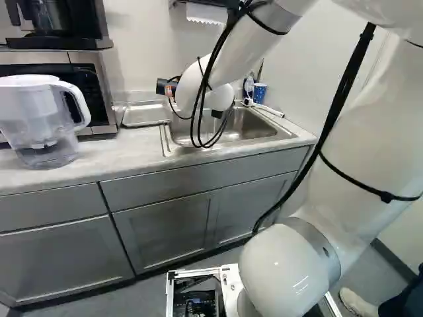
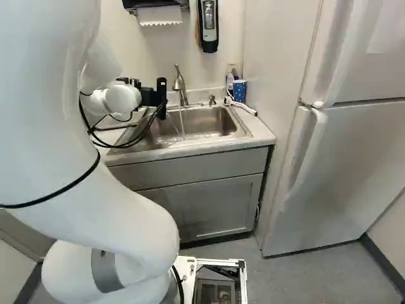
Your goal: Rinse the cup and place it in the tray
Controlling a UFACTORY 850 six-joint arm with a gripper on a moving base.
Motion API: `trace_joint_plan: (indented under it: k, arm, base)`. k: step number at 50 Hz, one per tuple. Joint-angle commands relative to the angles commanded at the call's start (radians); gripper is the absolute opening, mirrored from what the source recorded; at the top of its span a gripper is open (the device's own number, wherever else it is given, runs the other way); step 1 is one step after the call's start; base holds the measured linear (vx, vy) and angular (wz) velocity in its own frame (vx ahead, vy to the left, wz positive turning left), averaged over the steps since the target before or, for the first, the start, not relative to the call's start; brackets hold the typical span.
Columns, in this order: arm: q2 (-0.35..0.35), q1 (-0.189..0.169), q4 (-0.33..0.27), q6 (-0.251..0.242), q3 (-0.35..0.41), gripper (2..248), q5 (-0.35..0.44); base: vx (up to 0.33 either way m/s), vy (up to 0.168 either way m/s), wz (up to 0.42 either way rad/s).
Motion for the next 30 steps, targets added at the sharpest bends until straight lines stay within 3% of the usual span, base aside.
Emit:
trace_joint_plan:
  k: [25,30]
  arm:
    - [0.000,0.000,0.000,0.262,0.000,124,0.000]
    - [0.000,0.000,0.000,0.262,0.000,124,0.000]
  base:
    - [0.000,0.000,0.000]
    - [0.000,0.000,0.000]
